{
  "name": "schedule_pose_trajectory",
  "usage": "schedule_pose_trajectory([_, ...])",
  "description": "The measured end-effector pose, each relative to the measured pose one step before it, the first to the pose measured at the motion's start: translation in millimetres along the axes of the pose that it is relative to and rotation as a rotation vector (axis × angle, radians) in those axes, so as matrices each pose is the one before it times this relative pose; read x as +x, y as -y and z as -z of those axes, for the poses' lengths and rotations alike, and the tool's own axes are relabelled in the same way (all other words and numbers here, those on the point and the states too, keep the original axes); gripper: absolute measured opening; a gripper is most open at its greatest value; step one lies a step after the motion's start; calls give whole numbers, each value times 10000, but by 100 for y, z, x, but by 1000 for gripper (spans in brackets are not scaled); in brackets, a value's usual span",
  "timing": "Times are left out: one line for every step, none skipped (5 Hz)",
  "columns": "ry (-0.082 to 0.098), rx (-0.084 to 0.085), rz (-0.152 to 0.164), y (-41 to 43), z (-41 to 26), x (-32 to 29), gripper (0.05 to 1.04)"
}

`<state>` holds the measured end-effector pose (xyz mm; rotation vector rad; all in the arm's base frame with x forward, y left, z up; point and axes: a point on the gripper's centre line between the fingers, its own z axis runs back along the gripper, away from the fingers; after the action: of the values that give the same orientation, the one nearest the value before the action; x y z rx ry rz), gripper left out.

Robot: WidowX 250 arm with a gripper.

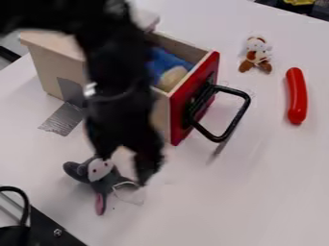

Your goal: Put the black doll on top of the drawer

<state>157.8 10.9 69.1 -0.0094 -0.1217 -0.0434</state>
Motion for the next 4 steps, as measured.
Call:
schedule_pose_trajectory([254,-25,-322,-2150,1299,-782,999])
schedule_pose_trajectory([-477,-97,3,-269,1855,-20,999])
schedule_pose_trajectory([-162,146,8,109,830,1121,999])
schedule_pose_trajectory([-156,227,184,150,669,585,999])
